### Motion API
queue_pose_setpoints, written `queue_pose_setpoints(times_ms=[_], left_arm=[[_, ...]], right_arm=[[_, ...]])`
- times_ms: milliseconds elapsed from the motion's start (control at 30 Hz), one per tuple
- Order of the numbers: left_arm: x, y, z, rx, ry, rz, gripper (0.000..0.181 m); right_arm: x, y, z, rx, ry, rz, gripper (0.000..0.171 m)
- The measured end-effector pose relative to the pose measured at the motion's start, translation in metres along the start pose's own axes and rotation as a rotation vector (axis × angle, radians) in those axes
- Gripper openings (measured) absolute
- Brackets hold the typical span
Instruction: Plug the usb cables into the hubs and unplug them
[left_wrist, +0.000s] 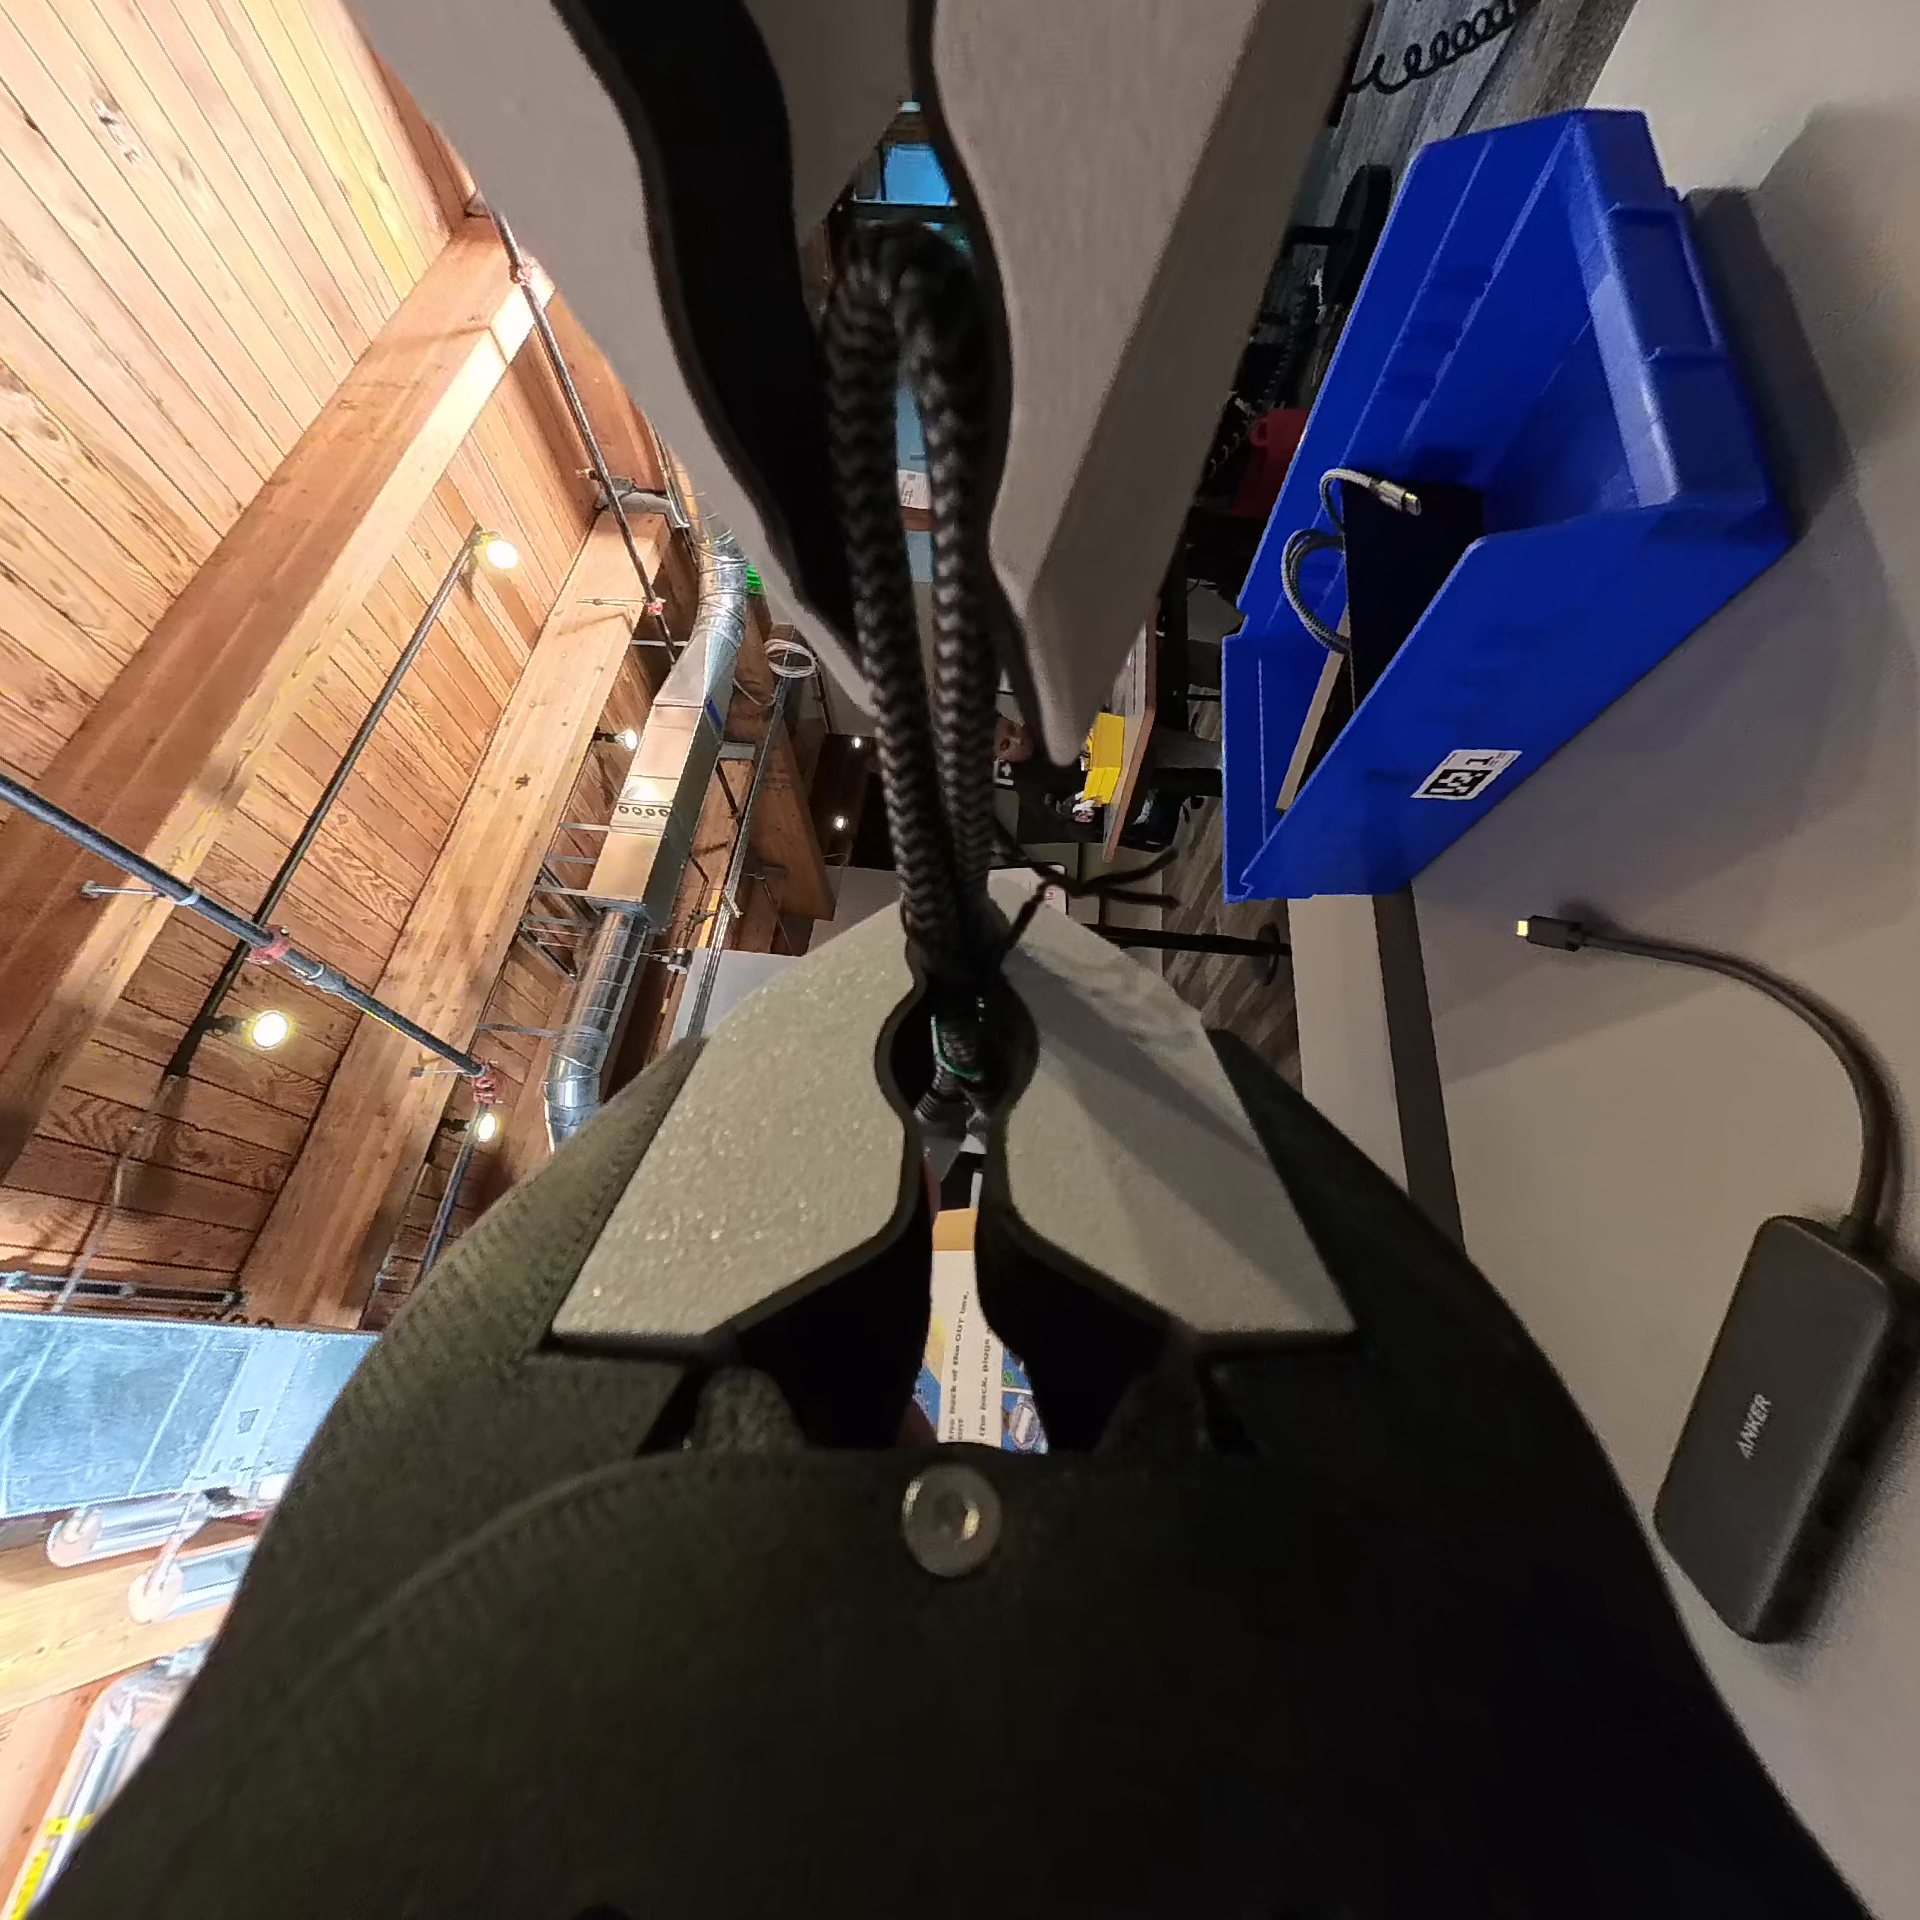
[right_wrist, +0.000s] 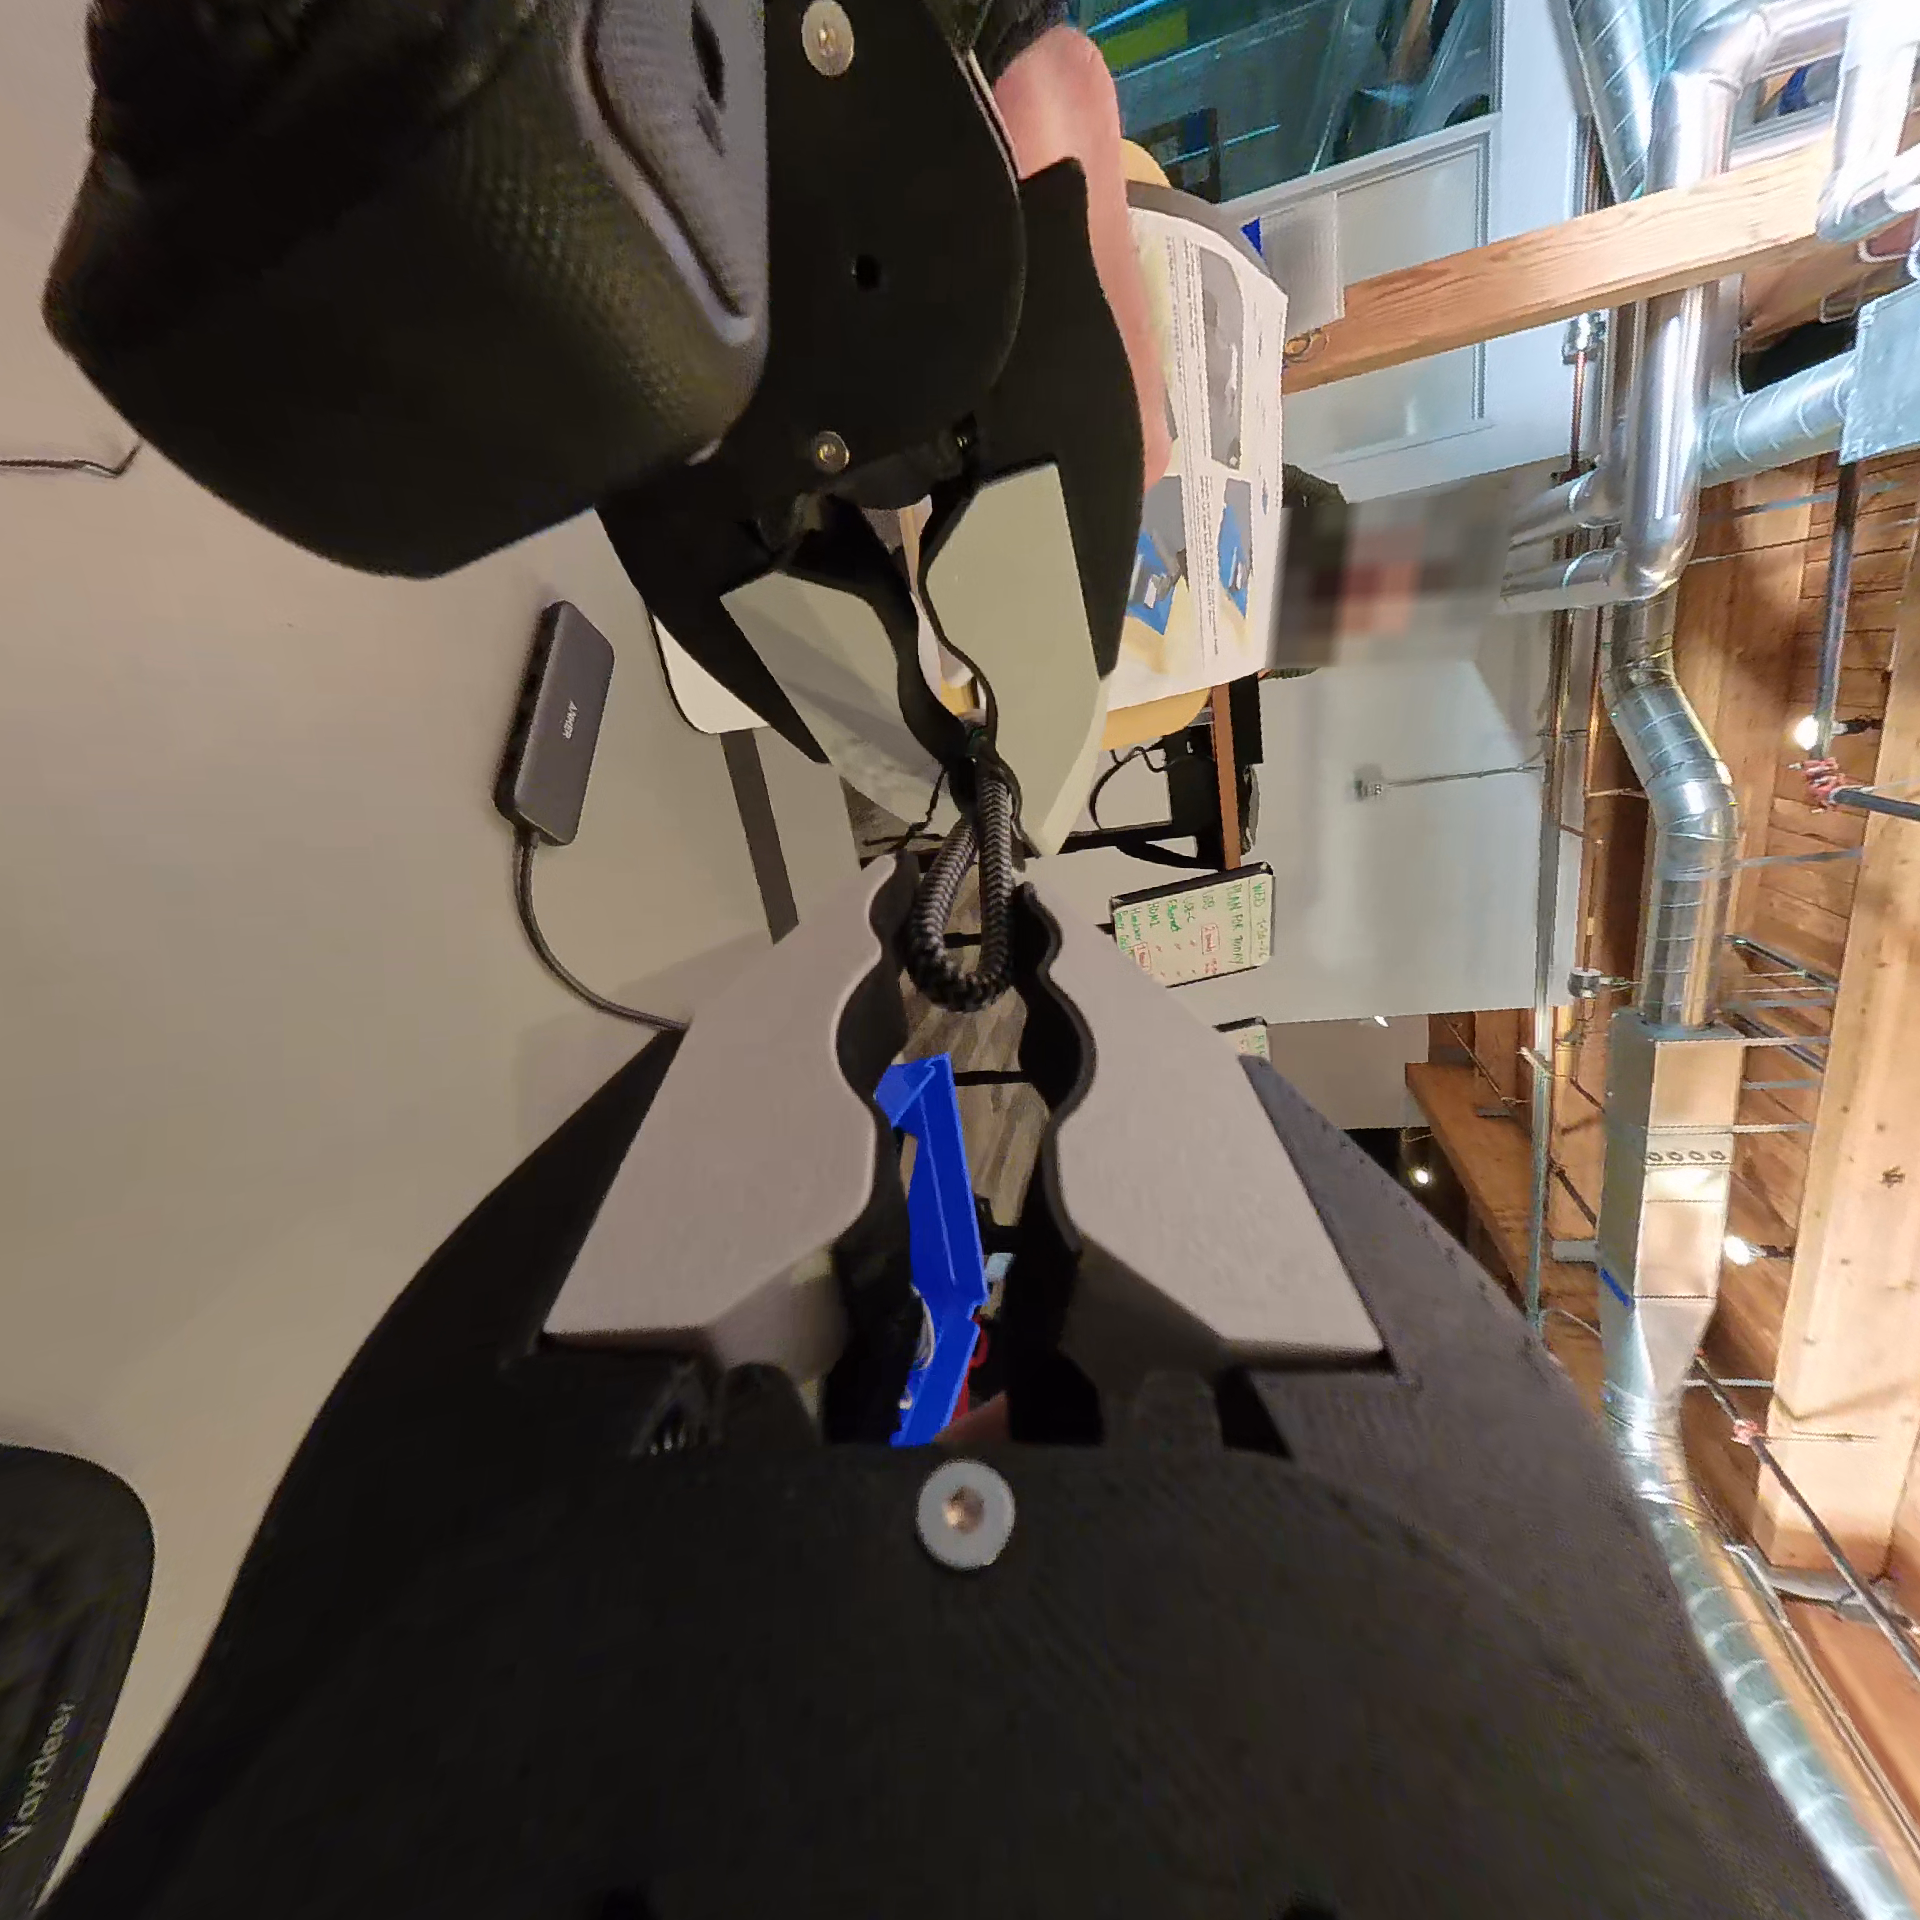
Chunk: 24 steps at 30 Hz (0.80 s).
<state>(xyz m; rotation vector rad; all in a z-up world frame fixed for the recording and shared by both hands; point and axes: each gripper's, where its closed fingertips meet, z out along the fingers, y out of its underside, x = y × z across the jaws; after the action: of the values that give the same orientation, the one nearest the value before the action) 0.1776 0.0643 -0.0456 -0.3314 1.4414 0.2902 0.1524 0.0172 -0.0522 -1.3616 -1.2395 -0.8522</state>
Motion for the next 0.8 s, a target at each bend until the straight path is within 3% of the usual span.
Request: queue_pose_setpoints(times_ms=[133,200,400,800], left_arm=[[-0.002,0.000,-0.001,0.004,-0.011,0.009,0.002],[-0.005,0.000,-0.002,0.005,-0.026,0.021,0.002],[-0.014,-0.018,-0.013,0.128,-0.051,0.007,0.002],[-0.018,-0.031,-0.021,0.191,-0.079,0.045,0.002]], right_arm=[[0.001,0.000,-0.002,0.040,-0.059,0.092,0.023],[0.002,-0.004,-0.010,0.095,-0.136,0.183,0.036],[0.045,-0.015,-0.040,0.406,-0.293,0.550,0.009],[0.013,-0.023,-0.012,0.399,-0.583,0.570,0.005]])
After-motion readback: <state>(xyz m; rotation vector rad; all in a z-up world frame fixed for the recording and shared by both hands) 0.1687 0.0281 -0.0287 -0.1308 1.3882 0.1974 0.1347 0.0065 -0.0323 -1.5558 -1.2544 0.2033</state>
